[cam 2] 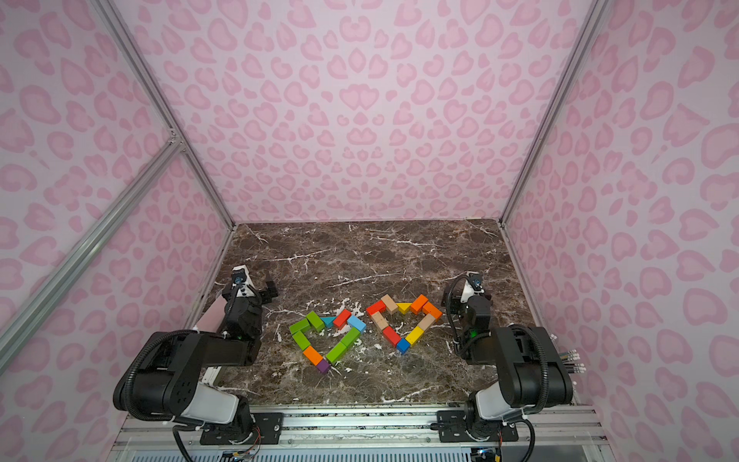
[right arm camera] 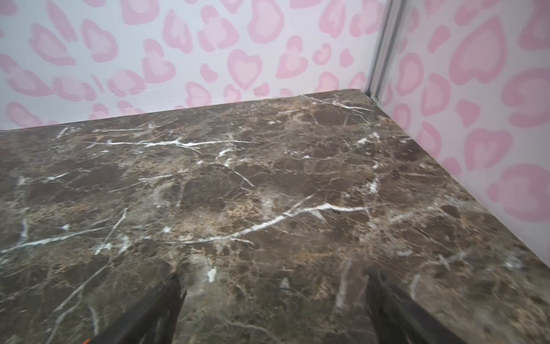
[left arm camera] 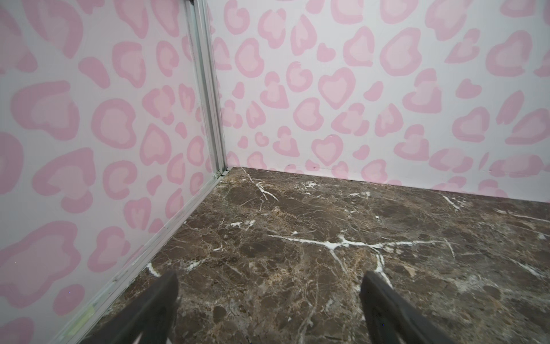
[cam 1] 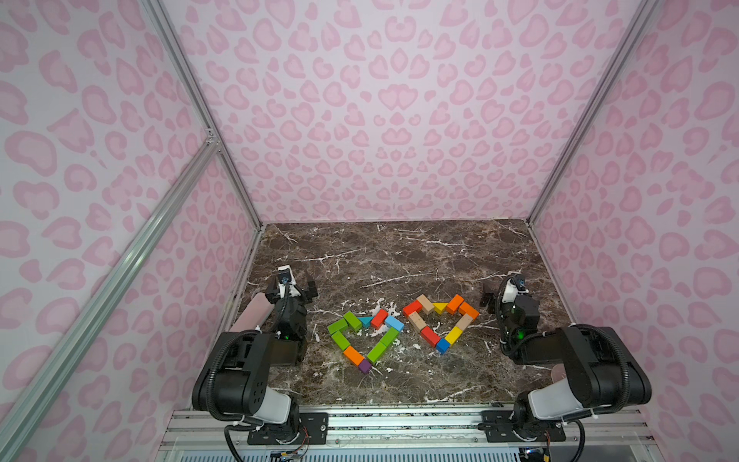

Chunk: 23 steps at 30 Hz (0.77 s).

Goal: Assemble a heart with building blocks
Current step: Reset both arms

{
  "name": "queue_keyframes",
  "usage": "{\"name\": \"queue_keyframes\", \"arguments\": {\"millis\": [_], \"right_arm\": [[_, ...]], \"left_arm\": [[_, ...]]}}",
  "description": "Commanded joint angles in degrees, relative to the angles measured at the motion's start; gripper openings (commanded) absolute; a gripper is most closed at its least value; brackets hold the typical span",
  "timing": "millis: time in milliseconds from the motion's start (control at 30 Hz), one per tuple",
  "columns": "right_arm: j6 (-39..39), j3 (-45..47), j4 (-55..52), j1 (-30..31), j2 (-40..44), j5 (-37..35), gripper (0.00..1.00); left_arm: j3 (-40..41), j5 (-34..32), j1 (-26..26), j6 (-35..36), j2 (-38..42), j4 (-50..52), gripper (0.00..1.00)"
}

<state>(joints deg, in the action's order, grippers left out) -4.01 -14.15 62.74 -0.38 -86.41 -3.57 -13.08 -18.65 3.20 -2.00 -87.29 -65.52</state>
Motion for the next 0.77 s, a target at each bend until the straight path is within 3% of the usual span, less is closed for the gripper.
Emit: {"name": "queue_keyframes", "arguments": {"millis": [0, 200, 733], "right_arm": [[1.5, -0.4, 6.0, 0.3, -0.4, -0.7, 0.99], [1.1, 2.0, 10.7, 1.4, -1.3, -5.5, 0.99], [1.1, 1.9, 10.9, 1.3, -1.3, -5.7, 0.99]], "left_arm": [[-1.1, 5.2, -0.8, -1.7, -0.5, -4.7, 0.97], [-1.5, 6.0, -0.7, -1.0, -0.4, -3.6, 0.97], [-2.2, 8.6, -0.5, 0.2, -0.5, -2.5, 0.97]]}}
